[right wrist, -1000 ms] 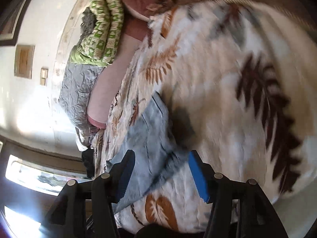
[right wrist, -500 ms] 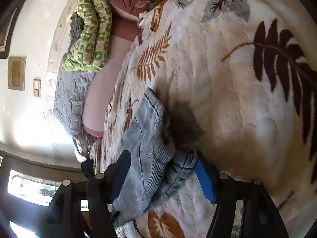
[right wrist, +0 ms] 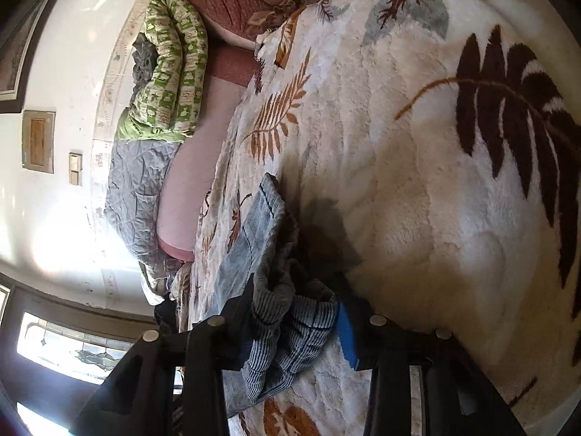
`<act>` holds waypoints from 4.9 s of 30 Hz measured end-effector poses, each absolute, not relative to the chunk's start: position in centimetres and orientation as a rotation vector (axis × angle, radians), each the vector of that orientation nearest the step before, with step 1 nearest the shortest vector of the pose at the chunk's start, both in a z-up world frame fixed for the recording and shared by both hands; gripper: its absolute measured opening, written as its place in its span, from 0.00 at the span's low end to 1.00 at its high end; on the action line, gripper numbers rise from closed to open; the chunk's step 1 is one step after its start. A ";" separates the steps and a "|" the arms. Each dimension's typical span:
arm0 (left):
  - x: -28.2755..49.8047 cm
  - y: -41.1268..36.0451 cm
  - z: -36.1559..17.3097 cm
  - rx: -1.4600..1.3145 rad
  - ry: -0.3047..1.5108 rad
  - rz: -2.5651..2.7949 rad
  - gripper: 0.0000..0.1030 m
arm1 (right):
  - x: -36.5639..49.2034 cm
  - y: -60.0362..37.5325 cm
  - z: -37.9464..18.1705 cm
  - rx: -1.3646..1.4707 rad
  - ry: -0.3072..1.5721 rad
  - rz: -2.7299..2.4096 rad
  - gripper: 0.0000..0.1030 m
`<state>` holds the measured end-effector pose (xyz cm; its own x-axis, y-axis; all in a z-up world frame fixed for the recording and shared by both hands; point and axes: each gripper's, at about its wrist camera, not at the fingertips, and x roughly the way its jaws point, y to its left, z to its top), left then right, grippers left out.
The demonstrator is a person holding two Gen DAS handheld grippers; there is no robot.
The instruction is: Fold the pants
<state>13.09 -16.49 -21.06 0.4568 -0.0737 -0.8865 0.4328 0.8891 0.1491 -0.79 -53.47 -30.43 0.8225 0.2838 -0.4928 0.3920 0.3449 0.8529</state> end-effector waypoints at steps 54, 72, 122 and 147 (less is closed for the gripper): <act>14.2 9.5 -23.4 0.245 1.103 0.229 0.89 | 3.6 -44.3 -26.4 0.624 0.858 -0.107 0.59; 13.4 12.5 -24.6 0.061 1.070 0.170 1.00 | 3.9 -41.8 -26.7 0.398 0.888 -0.119 0.60; 22.8 3.6 -25.4 0.179 1.149 0.143 1.00 | 16.3 -38.6 -26.3 0.346 1.020 -0.170 0.79; 15.7 -8.3 -25.0 0.333 1.169 -0.011 1.00 | 7.3 -38.8 -26.2 0.249 1.009 -0.137 0.80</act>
